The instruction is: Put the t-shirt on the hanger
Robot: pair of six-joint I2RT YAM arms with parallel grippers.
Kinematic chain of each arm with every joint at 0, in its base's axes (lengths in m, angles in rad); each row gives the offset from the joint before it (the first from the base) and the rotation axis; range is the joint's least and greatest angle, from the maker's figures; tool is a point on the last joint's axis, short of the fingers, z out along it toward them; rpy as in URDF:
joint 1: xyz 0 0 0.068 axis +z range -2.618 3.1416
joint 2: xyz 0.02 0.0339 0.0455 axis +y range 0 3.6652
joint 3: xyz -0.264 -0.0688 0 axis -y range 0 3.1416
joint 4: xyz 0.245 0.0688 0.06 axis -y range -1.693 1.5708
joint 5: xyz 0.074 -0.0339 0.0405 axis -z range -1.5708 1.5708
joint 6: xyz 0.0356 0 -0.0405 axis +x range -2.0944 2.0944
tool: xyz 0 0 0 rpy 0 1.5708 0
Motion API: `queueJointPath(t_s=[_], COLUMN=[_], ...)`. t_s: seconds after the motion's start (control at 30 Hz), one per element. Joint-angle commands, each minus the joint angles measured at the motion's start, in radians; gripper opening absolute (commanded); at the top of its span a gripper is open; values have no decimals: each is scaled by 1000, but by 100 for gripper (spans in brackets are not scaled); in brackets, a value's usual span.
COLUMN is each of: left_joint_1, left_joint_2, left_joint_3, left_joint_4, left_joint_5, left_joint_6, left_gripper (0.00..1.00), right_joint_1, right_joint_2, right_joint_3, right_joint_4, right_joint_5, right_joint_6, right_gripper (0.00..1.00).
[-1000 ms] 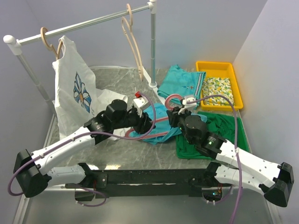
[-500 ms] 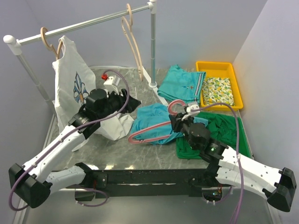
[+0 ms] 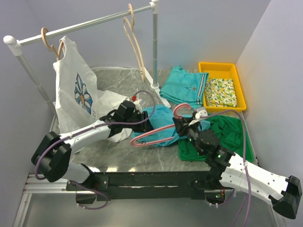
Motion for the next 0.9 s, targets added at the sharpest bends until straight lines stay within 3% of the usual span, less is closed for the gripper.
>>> queueJointPath(t_s=[0.0, 0.37, 0.7, 0.83, 0.87], left_joint_1=[-52, -163, -235, -252, -250], left_joint_2=[40, 182, 249, 269, 266], left_joint_3=[60, 167, 235, 245, 244], left_joint_4=[58, -22, -174, -192, -192], left_joint_5=[37, 26, -97, -134, -141], left_joint_6=[9, 104, 196, 199, 195], left_gripper=[47, 50, 50, 29, 15], right_joint_1=[8, 10, 10, 10, 10], right_joint_2=[-10, -3, -6, -9, -10], right_joint_3=[5, 8, 8, 10, 10], right_joint_4=[71, 65, 63, 62, 62], right_joint_5=[3, 9, 13, 15, 18], right_joint_6=[-13, -12, -10, -10, -10], right_gripper=[0, 0, 0, 0, 0])
